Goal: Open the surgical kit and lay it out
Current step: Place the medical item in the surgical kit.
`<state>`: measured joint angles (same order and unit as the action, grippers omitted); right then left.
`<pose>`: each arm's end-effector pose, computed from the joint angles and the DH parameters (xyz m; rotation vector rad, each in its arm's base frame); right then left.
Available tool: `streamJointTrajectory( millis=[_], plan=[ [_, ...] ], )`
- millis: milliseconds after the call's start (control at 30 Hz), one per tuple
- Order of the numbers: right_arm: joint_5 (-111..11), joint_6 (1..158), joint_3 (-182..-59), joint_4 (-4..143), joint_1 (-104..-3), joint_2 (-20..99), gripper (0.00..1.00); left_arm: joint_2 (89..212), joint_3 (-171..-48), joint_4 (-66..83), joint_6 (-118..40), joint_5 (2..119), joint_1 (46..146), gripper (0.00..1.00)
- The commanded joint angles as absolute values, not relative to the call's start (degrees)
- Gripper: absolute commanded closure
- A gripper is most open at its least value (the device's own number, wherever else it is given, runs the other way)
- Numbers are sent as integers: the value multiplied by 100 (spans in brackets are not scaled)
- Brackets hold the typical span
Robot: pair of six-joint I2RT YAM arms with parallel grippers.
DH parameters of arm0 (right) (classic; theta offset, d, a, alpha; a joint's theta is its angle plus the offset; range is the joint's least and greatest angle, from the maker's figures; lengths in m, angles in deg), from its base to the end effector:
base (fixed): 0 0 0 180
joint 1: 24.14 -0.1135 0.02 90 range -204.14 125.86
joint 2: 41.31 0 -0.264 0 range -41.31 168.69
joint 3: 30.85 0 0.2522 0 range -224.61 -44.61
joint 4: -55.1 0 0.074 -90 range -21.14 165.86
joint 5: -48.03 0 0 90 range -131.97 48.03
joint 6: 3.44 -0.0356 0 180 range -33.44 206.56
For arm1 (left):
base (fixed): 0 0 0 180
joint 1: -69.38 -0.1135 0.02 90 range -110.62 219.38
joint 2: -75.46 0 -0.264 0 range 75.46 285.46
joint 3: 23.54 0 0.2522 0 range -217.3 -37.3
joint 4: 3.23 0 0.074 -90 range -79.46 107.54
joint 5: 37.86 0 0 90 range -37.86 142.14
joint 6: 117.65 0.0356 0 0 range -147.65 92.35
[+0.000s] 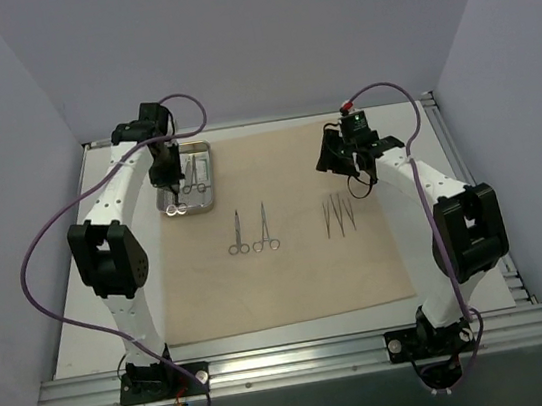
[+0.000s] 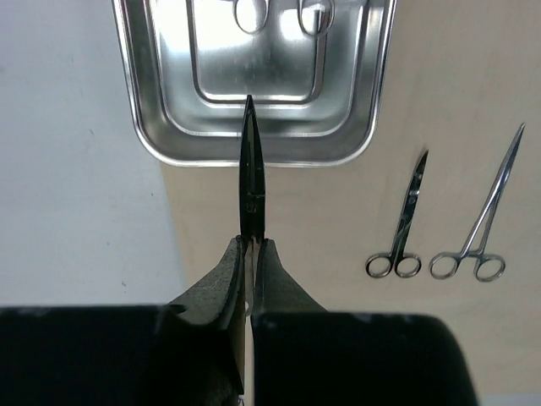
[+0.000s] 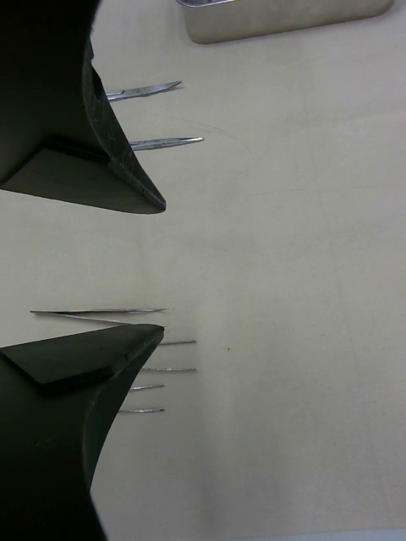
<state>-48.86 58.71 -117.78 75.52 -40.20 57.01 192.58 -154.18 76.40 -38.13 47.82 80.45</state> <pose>0.3816 0.1143 0.2673 0.1510 2.1717 0.5742 0.4224 -0.0799 0.3073 -0.0077 2.7183 -0.0068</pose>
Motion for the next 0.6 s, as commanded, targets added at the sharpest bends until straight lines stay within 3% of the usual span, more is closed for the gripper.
streamJointTrajectory(
  millis=[0,300,567],
  plan=[
    [-4891,5774,-11607,7484,-3988,5203,49,18666,-14709,7645,-4171,4573,8212,98],
    [-4786,5651,-11133,7624,-4005,4588,49,18084,-13031,7057,-4513,4650,9003,98],
    [-4654,5510,-10807,7721,-4058,4096,49,18338,-12519,6828,-4681,4941,8959,98]
  ],
)
